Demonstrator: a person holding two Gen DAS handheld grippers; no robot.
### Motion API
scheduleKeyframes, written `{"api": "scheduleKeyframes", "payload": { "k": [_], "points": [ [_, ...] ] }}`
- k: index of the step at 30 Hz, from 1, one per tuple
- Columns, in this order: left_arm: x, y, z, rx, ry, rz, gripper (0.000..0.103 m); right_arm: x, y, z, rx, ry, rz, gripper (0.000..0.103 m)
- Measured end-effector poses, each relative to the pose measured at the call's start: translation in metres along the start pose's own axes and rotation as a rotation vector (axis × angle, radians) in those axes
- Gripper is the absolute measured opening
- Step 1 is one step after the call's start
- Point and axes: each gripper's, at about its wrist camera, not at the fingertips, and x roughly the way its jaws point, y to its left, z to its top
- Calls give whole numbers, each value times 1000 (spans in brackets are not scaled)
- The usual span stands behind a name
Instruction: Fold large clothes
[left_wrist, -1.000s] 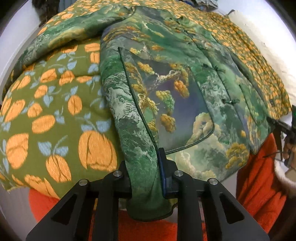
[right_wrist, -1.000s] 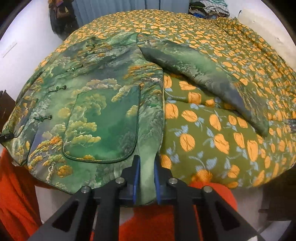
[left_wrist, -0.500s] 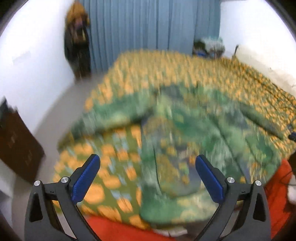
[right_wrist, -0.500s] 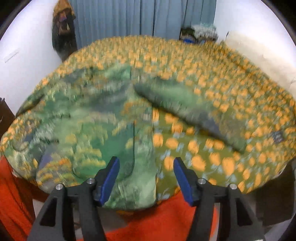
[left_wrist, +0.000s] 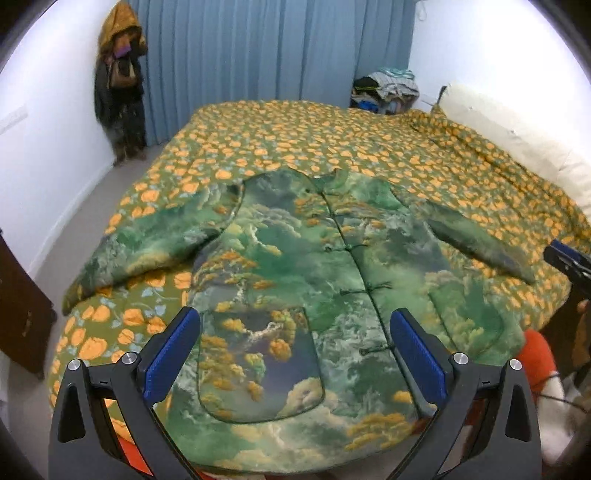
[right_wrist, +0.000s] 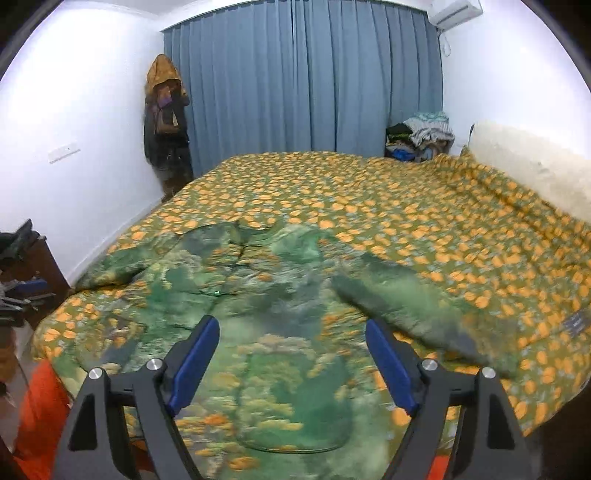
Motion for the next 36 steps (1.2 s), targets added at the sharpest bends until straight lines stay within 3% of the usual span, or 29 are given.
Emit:
{"api": "scheduleKeyframes", "payload": {
  "k": [3, 14, 21, 23, 31, 36],
  "points": [
    [-1, -10, 1, 31, -31, 50, 102, 2, 8, -5, 9, 9, 10, 83],
    [19, -11, -4, 55, 46, 220, 102, 9, 20, -16, -32, 48, -87, 83],
    [23, -12, -10, 79, 77, 213, 102, 22, 31, -21, -78, 113, -109, 83],
    [22, -13, -10, 82, 84, 183, 102, 22, 34, -20, -97, 114, -128, 83],
    [17, -10, -9, 41, 73, 180, 102, 21, 39, -19, -134, 116, -147, 83],
    [51, -4, 3, 0, 74, 40, 103, 24, 36, -20, -116, 124, -135, 83]
  ]
}}
